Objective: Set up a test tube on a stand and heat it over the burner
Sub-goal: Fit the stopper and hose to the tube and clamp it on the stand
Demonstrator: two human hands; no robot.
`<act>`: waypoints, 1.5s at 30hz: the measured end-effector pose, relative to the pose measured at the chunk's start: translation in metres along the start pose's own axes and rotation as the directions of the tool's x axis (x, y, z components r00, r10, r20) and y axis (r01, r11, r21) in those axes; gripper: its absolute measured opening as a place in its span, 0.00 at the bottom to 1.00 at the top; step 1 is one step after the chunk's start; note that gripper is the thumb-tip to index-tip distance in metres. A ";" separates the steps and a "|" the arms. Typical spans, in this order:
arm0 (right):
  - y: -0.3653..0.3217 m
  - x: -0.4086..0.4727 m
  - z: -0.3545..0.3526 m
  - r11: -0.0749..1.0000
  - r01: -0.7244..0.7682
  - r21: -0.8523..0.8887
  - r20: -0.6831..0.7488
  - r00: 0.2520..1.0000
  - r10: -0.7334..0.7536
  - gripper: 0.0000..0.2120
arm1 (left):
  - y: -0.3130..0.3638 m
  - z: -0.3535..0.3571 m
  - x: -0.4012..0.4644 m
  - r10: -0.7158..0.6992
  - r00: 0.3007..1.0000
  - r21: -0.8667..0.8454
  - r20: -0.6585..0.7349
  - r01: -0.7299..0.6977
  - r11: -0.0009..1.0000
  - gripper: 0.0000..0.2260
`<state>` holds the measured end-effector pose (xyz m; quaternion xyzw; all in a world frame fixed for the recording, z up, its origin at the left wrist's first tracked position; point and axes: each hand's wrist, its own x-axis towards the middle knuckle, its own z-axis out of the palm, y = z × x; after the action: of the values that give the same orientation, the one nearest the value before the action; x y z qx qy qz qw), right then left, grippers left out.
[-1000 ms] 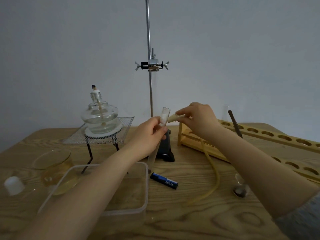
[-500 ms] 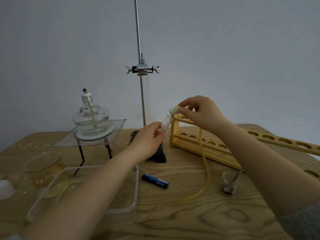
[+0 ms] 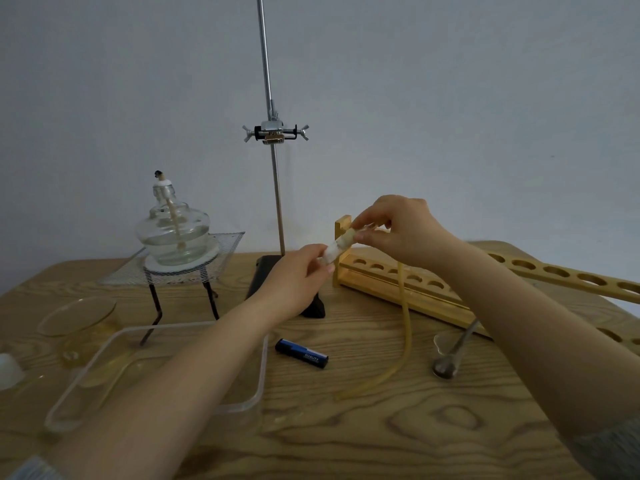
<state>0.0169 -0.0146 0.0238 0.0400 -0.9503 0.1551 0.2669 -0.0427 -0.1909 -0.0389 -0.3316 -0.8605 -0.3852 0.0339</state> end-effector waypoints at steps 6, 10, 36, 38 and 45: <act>0.000 -0.007 0.001 0.991 -0.067 0.112 0.085 0.995 0.058 0.08 | 0.000 0.004 -0.005 0.056 0.998 0.053 -0.004 -0.056 0.997 0.15; 0.003 -0.011 0.001 0.975 -0.124 0.185 0.131 0.986 0.100 0.03 | 0.002 0.006 -0.006 0.083 0.997 0.101 0.000 -0.083 0.991 0.14; 0.008 -0.022 0.012 0.877 -0.322 0.357 0.267 0.935 0.234 0.05 | 0.000 0.010 0.002 0.215 0.977 0.390 -0.007 -0.195 0.900 0.03; 0.008 -0.024 0.014 0.892 -0.310 0.330 0.271 0.936 0.225 0.05 | 0.001 0.008 0.003 0.195 0.980 0.402 0.025 -0.189 0.896 0.03; 0.008 -0.018 0.001 0.946 -0.234 0.224 0.241 0.954 0.179 0.08 | 0.012 0.002 0.005 0.148 0.987 0.346 0.058 -0.159 0.925 0.04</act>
<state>0.0300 -0.0076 0.0115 -0.0101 -0.9455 0.2955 0.1363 -0.0393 -0.1815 -0.0311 -0.3925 -0.8870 -0.2174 0.1091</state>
